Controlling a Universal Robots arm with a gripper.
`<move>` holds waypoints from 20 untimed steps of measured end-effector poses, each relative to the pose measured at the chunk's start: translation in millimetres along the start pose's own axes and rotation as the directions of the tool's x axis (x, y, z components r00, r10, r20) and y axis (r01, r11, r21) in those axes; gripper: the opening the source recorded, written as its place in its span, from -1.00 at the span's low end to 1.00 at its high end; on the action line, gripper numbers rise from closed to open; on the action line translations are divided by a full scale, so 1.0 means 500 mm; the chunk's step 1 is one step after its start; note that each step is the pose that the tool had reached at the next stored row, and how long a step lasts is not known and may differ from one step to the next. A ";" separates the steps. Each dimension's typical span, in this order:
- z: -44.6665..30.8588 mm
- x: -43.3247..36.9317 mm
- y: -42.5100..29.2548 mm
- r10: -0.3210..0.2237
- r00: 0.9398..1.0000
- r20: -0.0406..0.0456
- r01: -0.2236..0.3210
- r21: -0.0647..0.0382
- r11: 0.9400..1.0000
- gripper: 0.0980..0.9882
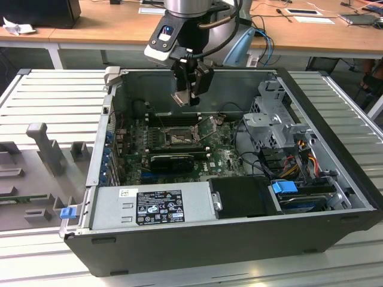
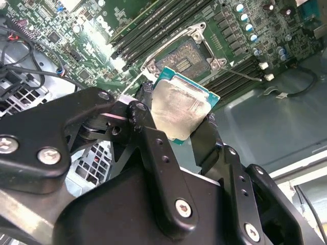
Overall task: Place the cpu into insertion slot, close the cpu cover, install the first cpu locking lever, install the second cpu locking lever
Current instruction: 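Place the cpu into insertion slot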
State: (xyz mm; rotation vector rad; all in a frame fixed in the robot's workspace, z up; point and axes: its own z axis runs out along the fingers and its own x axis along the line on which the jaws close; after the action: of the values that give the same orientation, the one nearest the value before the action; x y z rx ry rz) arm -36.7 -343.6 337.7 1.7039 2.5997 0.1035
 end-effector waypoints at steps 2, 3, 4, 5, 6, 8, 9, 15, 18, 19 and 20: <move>0.007 0.000 0.000 0.004 1.000 0.000 -0.004 0.001 1.000 0.00; 0.010 0.000 -0.001 0.005 1.000 -0.001 -0.005 0.002 1.000 0.00; 0.011 0.000 -0.001 0.005 1.000 -0.001 -0.005 0.003 1.000 0.00; 0.013 0.000 -0.001 0.006 1.000 -0.002 -0.006 0.004 1.000 0.00; 0.015 0.000 -0.001 0.006 1.000 -0.002 -0.006 0.006 1.000 0.00; 0.017 0.000 -0.001 0.009 1.000 -0.003 -0.009 0.008 1.000 0.00; 0.018 0.000 -0.001 0.013 1.000 -0.002 -0.013 0.008 1.000 0.00; 0.028 0.000 -0.002 0.070 0.998 0.002 -0.070 0.008 0.997 0.00; 0.032 0.000 -0.002 0.105 0.994 0.005 -0.105 0.007 0.994 0.00; 0.034 0.000 -0.002 0.125 0.992 0.006 -0.125 0.007 0.992 0.00; 0.035 0.000 -0.002 0.140 0.990 0.007 -0.140 0.006 0.990 0.00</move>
State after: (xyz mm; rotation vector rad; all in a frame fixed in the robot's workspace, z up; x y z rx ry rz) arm -36.7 -343.6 320.1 1.8847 2.4758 0.0919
